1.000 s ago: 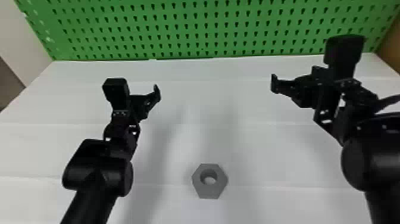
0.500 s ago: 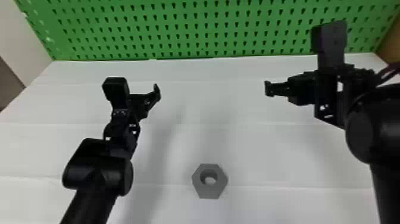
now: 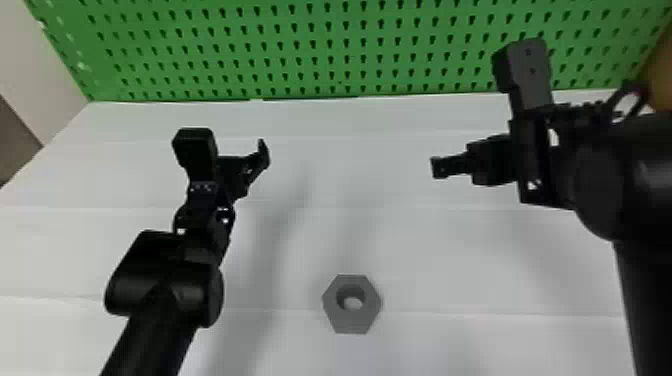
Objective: Pick up the hex nut
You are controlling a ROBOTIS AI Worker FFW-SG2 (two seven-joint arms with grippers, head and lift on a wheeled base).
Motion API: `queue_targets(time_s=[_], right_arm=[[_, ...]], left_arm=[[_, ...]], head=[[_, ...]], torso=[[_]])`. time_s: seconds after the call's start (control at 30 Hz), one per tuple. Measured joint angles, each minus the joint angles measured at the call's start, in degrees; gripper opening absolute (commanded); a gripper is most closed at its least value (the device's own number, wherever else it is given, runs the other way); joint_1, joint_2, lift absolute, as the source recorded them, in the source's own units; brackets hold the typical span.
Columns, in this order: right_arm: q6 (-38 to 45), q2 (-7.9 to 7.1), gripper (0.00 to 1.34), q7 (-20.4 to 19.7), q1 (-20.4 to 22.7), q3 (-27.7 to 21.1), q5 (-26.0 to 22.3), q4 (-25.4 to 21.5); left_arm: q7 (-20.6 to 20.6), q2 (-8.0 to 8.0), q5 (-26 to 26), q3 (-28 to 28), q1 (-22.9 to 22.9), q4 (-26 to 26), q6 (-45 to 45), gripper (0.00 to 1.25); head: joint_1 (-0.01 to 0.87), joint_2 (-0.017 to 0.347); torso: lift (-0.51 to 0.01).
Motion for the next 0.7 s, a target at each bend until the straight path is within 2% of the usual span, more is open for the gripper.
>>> queue_targets(time_s=[0.33, 0.7], right_arm=[[1.69, -0.25, 1.22, 0.00, -4.49, 4.14, -0.95, 1.72], [1.71, -0.34, 1.22, -0.03, -6.73, 6.31, -7.29, 7.15]], left_arm=[[-0.01, 0.00, -0.30, 0.02, -0.18, 0.00, 0.04, 1.16], [-0.02, 0.00, -0.51, 0.15, -0.26, 0.00, -0.01, 1.16]], head=[[0.785, 0.149], [0.785, 0.149]], torso=[[-0.083], [-0.083]])
